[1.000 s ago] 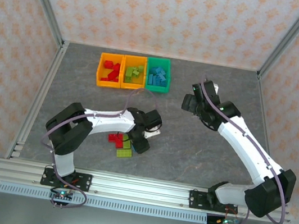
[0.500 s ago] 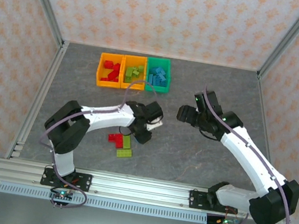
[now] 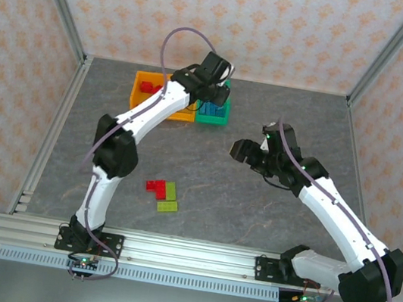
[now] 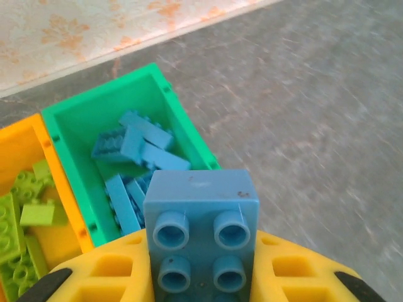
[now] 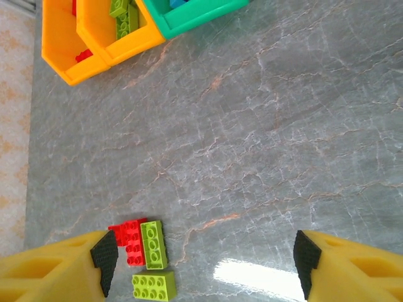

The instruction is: Sort the legos into containers by color

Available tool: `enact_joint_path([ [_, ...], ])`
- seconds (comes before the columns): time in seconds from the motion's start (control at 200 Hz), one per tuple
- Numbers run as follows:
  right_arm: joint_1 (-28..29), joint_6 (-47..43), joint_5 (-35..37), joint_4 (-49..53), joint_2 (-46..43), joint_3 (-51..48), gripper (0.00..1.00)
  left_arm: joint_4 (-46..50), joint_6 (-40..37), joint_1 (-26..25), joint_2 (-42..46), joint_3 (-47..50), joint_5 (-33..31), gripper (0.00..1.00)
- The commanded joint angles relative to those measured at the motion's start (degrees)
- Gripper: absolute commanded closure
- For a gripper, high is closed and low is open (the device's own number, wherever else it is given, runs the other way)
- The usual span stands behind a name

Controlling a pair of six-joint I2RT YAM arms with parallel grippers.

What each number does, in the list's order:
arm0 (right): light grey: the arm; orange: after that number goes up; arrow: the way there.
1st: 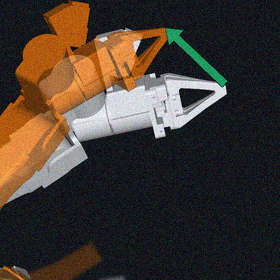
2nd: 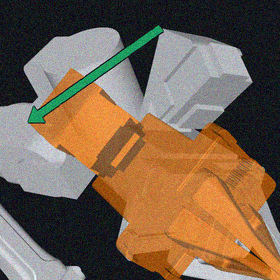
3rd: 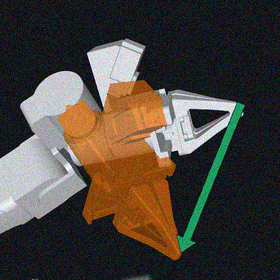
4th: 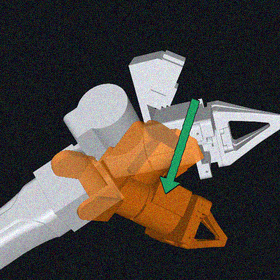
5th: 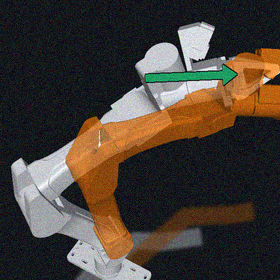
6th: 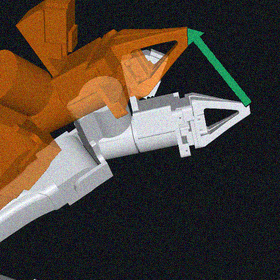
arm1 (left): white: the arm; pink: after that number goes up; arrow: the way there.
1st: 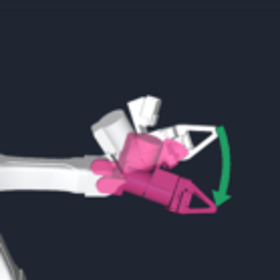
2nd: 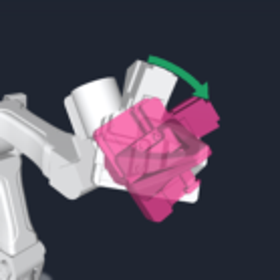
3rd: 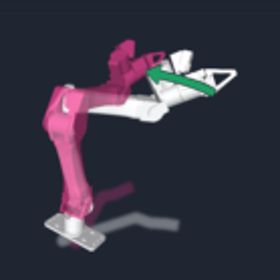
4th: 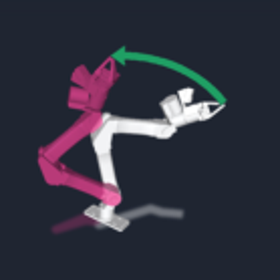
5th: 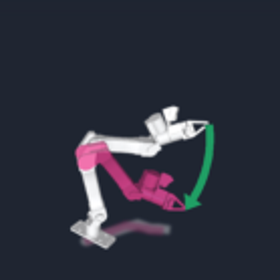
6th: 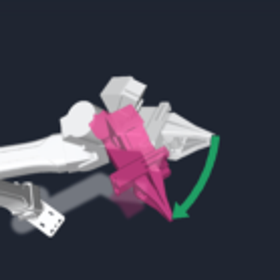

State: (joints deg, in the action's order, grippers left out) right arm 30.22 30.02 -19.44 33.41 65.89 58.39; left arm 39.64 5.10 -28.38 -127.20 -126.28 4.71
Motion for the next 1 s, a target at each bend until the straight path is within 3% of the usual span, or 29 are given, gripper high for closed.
enact_joint_path([
  [0.0, 0.19, -0.14, 3.80, 1.33, -0.35, 2.30, 0.25, 3.90, 3.60, 2.78, -5.90, -7.79, -4.18, 0.68],
  [0.135, 0.19, -1.24, 4.41, 3.52, -0.19, 3.81, 0.24, 3.12, 4.60, 3.38, -13.59, -18.70, -4.09, 0.66],
  [0.26, 0.14, -1.45, 3.90, 4.02, 0.39, 4.47, 0.24, 0.95, 6.35, 3.58, -17.22, -22.99, -2.59, 0.57],
  [0.305, 0.11, -1.37, 3.89, 3.99, 0.71, 4.76, 0.24, 0.71, 6.55, 3.56, -17.25, -23.12, -2.43, 0.44],
  [0.35, 0.15, -1.45, 3.81, 3.73, 0.97, 4.97, 0.24, 0.99, 6.14, 3.53, -16.78, -23.05, -2.08, 0.38],
  [0.51, 0.41, -3.05, 2.16, 3.56, 3.51, 5.68, 0.24, 4.27, 2.48, 3.56, -10.36, -20.62, -1.05, 0.35],
  [0.671, 5.89, -12.09, 3.55, 8.90, 10.44, 10.38, 0.22, -2.07, -1.07, 3.73, 8.51, 0.77, -0.82, 0.35],
  [0.936, 20.35, -26.20, 2.98, 18.13, 32.53, 24.07, 0.11, -6.29, -2.05, 8.74, 37.89, 32.96, -4.26, 0.34],
  [0.991, 22.60, -28.92, 2.83, 19.24, 36.76, 26.28, 0.09, -5.64, -2.07, 10.80, 42.53, 37.63, -5.16, 0.27],
])
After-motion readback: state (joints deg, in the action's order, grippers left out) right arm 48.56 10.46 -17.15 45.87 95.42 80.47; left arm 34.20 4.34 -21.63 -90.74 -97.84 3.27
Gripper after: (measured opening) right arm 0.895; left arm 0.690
